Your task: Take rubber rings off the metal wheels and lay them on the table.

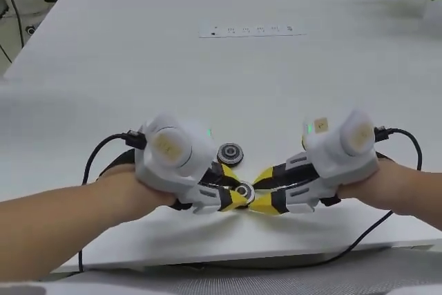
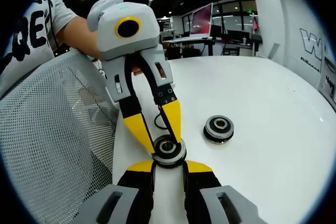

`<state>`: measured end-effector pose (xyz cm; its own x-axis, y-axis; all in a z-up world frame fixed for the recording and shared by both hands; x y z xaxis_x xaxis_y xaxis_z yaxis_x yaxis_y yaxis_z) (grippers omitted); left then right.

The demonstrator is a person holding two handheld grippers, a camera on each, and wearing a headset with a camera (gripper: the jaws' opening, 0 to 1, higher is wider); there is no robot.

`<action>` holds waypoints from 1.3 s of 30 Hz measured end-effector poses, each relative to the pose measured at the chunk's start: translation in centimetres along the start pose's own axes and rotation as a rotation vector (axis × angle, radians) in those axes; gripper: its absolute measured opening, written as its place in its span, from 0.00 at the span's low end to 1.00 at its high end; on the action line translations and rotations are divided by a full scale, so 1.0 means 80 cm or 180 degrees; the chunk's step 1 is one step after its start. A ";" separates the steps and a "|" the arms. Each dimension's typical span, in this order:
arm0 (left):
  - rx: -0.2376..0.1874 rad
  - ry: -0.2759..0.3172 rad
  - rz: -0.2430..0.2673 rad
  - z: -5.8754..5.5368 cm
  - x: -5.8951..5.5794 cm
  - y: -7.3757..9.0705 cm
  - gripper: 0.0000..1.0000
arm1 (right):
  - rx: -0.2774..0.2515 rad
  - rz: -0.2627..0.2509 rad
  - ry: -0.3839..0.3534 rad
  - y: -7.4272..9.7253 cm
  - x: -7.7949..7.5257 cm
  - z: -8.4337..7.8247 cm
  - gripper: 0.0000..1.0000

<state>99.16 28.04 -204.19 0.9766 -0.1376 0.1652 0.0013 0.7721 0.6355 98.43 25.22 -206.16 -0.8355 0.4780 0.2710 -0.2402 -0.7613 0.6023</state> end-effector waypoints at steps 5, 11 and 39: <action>-0.0016 0.0019 0.0009 -0.001 0.000 0.000 0.11 | -0.0005 0.0004 -0.0027 0.000 0.000 0.000 0.18; -0.0023 0.0041 0.0008 -0.002 0.000 0.000 0.11 | -0.0003 0.0014 -0.0040 0.001 -0.001 -0.001 0.17; 0.0009 0.0004 0.0068 -0.002 0.002 -0.001 0.09 | 0.0035 -0.0030 0.0009 0.005 -0.004 -0.003 0.02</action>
<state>99.36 28.08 -204.35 0.9767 -0.1202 0.1777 -0.0202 0.7732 0.6338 98.47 24.62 -206.21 -0.8346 0.4838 0.2634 -0.2425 -0.7520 0.6129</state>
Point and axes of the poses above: the centre of the closed fingertips' face, and the gripper's own axes: y roughly backward along the fingers, x roughly to its left, z roughly out of its top, the point moved 2 cm from there along y, roughly backward along the fingers, and after that the axes turned 11 degrees about -y, right-handed, at the moved point
